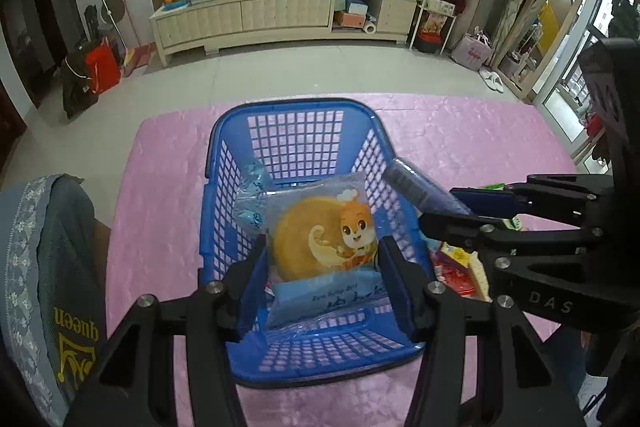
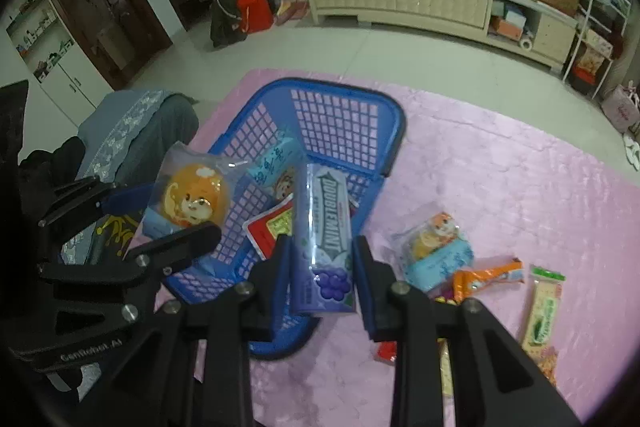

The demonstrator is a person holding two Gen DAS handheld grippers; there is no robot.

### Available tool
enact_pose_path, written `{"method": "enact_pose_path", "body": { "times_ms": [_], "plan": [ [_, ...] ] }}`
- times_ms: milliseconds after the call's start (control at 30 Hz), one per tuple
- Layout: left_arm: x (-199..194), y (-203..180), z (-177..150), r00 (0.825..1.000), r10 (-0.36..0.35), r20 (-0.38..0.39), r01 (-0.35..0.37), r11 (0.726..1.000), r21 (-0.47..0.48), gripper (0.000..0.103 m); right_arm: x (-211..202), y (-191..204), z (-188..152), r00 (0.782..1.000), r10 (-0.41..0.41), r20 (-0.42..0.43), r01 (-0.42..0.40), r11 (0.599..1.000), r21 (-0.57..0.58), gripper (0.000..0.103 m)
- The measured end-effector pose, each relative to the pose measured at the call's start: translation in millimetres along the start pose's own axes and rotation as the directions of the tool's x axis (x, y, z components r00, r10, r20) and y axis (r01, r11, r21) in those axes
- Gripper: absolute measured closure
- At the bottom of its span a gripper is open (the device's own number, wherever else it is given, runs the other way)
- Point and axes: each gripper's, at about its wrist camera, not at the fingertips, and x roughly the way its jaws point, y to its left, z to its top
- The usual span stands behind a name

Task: Organize snacks
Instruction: 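Carry both packs over the blue basket and release them inside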

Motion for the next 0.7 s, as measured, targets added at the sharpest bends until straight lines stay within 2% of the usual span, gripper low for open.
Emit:
{"method": "enact_pose_path", "body": {
  "times_ms": [233, 333, 433, 500, 567, 633, 700],
  "plan": [
    [27, 23, -1, 1.000, -0.010, -0.022, 0.010, 1.000, -0.008, 0.052, 33, 6, 17, 0.999, 0.010, -0.033, -0.010, 1.000, -0.007, 0.068],
    [36, 28, 2, 0.999, -0.015, -0.036, 0.015, 1.000, 0.001, 0.052, 41, 7, 22, 0.999, 0.008, -0.038, -0.008, 1.000, -0.010, 0.068],
    [42, 33, 2, 0.999, 0.009, -0.038, -0.010, 1.000, -0.007, 0.051, 43, 8, 27, 1.000, 0.005, -0.025, -0.005, 1.000, -0.018, 0.068],
    [44, 38, 3, 0.999, -0.004, -0.037, 0.004, 1.000, -0.019, 0.051, 44, 9, 31, 1.000, 0.004, -0.025, -0.004, 1.000, -0.028, 0.068],
    [45, 41, 3, 0.999, -0.014, -0.039, 0.013, 1.000, -0.025, 0.049, 45, 10, 35, 1.000, 0.000, -0.027, -0.001, 0.999, -0.038, 0.068],
    [41, 41, 4, 0.999, -0.010, -0.035, 0.009, 1.000, -0.017, 0.041, 45, 11, 37, 1.000, -0.003, -0.026, 0.002, 0.999, -0.042, 0.068],
    [38, 43, 5, 0.999, -0.008, -0.031, 0.008, 1.000, -0.014, 0.039, 43, 10, 37, 1.000, -0.008, -0.030, 0.007, 0.999, -0.034, 0.068]
  ]
}}
